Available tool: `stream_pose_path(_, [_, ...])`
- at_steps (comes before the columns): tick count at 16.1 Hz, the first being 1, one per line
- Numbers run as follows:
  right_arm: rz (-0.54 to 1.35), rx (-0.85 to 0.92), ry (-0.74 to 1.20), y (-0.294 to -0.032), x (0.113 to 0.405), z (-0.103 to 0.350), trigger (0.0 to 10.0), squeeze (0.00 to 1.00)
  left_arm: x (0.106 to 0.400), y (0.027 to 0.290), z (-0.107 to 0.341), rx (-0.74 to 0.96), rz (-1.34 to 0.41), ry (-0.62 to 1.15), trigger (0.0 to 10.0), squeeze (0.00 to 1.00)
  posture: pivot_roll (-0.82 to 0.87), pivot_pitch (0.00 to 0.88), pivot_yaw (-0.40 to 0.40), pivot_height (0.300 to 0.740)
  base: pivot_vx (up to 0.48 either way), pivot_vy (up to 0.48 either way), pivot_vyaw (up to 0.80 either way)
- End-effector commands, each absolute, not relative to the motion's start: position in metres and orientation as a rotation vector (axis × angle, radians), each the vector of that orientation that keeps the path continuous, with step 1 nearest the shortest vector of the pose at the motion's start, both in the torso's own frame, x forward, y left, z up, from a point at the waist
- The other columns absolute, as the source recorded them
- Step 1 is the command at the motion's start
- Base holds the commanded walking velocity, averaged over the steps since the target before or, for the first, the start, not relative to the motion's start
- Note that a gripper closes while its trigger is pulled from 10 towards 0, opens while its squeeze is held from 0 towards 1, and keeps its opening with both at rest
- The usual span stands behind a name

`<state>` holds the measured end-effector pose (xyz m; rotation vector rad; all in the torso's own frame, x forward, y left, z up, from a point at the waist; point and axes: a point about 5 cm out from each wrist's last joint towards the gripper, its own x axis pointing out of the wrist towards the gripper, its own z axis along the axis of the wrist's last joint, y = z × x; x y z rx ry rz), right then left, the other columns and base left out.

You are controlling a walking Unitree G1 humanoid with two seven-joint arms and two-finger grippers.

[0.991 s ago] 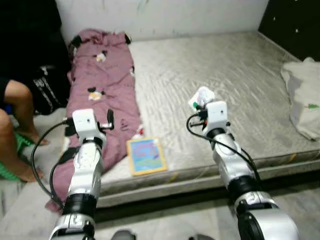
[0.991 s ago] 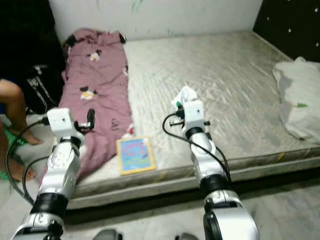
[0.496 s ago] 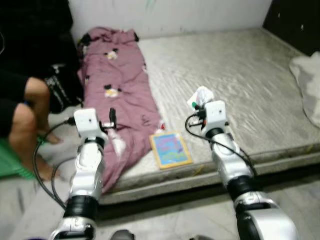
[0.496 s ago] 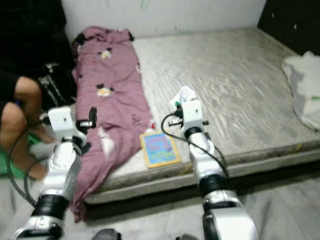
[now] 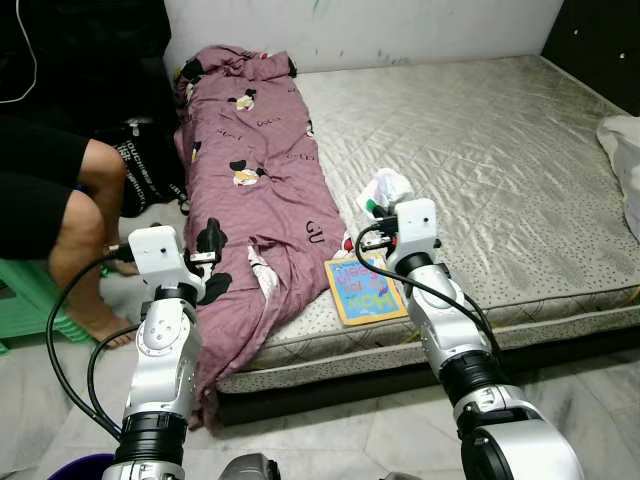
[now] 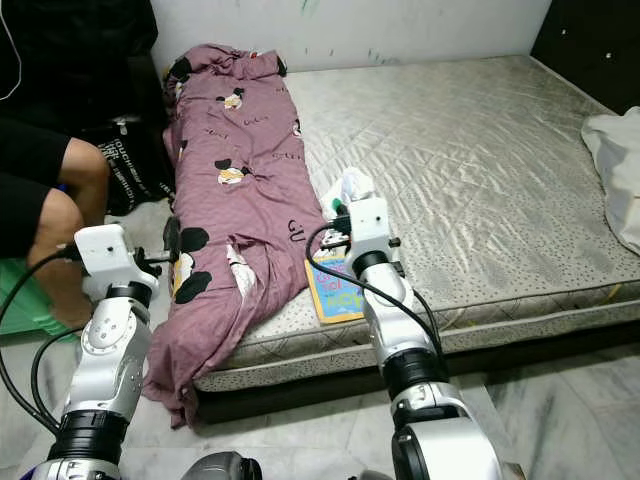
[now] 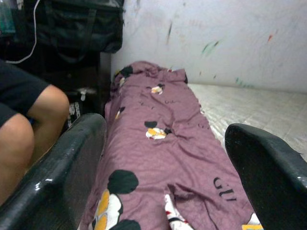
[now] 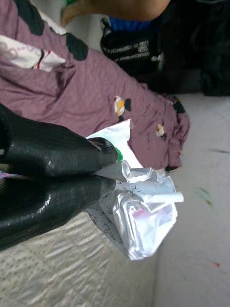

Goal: Clean up the room

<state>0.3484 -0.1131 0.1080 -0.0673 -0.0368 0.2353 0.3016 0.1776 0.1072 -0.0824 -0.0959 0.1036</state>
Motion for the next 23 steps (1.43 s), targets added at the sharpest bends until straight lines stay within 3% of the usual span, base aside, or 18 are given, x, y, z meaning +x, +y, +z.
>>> stream_pose_path(1, [0.251,-0.071,-0.055,-0.111,0.349,0.112,10.0,0.00,0.302,0.177,0.111,-0.079,0.090,-0.103,10.0,0.00,0.03,0.000,0.023,0.740,0.000,0.000,0.48])
stream_pose_path(5, [0.287,-0.084,-0.058,-0.107,0.344,0.112,10.0,0.00,0.297,0.175,0.111,0.016,0.080,-0.102,10.0,0.00,0.02,0.000,0.019,0.740,0.000,0.000,0.80])
stream_pose_path(23, [0.359,-0.080,-0.058,-0.103,0.331,0.114,10.0,0.00,0.288,0.170,0.112,0.015,0.079,-0.065,10.0,0.00,0.03,0.000,0.016,0.740,0.000,0.000,0.80])
